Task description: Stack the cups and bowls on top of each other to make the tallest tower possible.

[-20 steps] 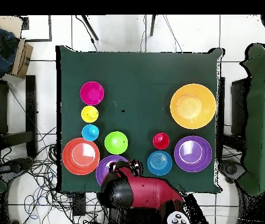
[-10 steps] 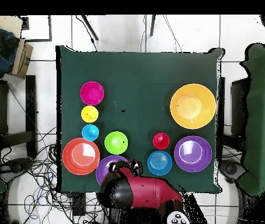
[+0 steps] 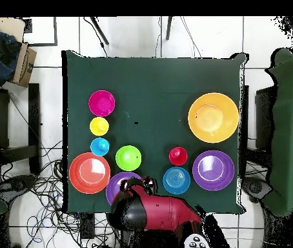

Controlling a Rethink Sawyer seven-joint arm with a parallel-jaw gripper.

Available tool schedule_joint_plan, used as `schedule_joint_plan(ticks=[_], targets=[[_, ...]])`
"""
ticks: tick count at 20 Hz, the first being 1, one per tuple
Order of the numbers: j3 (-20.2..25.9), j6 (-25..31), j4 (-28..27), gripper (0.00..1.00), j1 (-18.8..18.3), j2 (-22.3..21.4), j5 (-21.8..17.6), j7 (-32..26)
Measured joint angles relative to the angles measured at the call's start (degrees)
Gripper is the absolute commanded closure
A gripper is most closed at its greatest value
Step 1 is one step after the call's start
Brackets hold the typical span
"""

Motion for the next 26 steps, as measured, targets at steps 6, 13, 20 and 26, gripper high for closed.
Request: schedule_joint_plan(ticks=[6, 13, 20, 26], targets=[[0.0, 0.0, 0.0, 0.0, 0.0, 0.0, 0.0, 0.0], [0.0, 0.0, 0.0, 0.0, 0.1, 0.0, 0.0, 0.0], [-0.2, 0.2, 0.8, 0.0, 0.9, -2.3, 0.1, 0.0], [-0.9, 2.3, 2.2, 0.0, 3.6, -7.4, 0.3, 0.0]])
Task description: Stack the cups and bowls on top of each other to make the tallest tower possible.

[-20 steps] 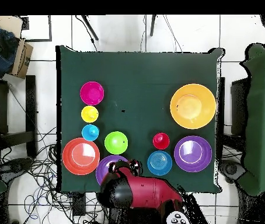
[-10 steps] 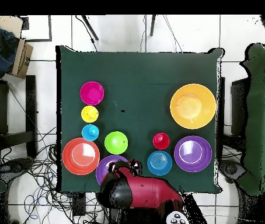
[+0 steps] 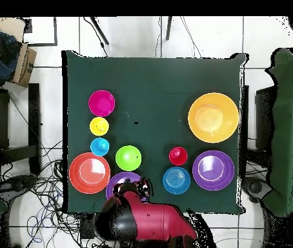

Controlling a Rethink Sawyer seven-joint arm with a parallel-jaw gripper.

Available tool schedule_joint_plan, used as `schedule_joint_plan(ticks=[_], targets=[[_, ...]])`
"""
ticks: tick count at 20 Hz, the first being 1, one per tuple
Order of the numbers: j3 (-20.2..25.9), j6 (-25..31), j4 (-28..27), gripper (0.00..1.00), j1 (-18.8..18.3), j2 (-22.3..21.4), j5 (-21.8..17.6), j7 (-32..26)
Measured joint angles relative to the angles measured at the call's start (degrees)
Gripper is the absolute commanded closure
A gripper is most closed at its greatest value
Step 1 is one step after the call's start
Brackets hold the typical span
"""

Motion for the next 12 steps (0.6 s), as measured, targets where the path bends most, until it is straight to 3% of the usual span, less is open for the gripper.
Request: schedule_joint_plan(ticks=[6, 12], targets=[[0.0, 1.5, 3.3, 0.0, -1.1, -7.1, 0.1, 0.0], [0.0, 1.5, 8.8, 0.0, -6.6, -12.2, 0.1, 0.0]])
